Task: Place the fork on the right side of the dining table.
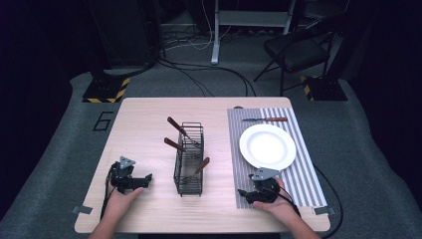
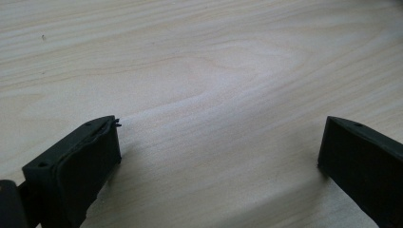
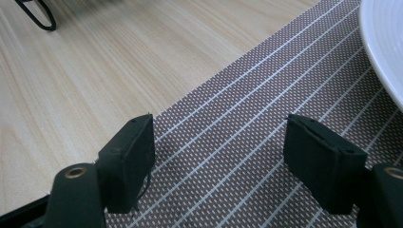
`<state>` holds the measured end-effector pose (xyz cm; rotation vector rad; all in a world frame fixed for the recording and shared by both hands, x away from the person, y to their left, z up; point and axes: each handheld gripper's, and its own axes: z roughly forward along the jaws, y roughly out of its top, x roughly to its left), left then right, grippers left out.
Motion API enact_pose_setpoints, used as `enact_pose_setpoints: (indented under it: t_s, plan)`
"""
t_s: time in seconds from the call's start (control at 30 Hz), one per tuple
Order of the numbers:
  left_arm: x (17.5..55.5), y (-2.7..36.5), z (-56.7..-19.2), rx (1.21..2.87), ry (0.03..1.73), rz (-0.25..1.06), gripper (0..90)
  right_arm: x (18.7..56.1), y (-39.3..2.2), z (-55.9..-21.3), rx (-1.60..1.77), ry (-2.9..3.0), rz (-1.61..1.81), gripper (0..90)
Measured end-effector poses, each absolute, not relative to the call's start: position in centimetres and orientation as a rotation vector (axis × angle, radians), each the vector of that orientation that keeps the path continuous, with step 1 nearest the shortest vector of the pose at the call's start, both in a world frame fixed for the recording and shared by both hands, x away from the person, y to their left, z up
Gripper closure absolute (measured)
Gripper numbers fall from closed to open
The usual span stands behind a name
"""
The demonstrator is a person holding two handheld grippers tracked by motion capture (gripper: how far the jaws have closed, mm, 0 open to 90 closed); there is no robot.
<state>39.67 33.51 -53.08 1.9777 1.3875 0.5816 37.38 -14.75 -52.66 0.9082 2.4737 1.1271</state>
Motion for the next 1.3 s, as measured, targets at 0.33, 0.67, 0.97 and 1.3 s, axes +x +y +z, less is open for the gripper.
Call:
enact_pose_setpoints:
  t_s: [0.33,0.67,0.97,1.3]
  plan:
    - [39.7,33.5,-53.1,1.979,1.385,0.58,0.0,37.4,-14.8,-52.6,0.948,2.456,1.135,27.6]
    - [39.7,33.5,-53.1,1.98,1.385,0.58,0.0,37.3,-15.0,-51.8,1.007,2.454,1.148,30.1]
    - [39.7,33.5,-53.1,1.979,1.385,0.58,0.0,36.2,-13.9,-47.9,0.958,2.432,1.202,35.1]
    - [39.7,33.5,-53.1,1.979,1.385,0.58,0.0,36.1,-12.8,-45.2,1.036,2.402,1.293,37.9]
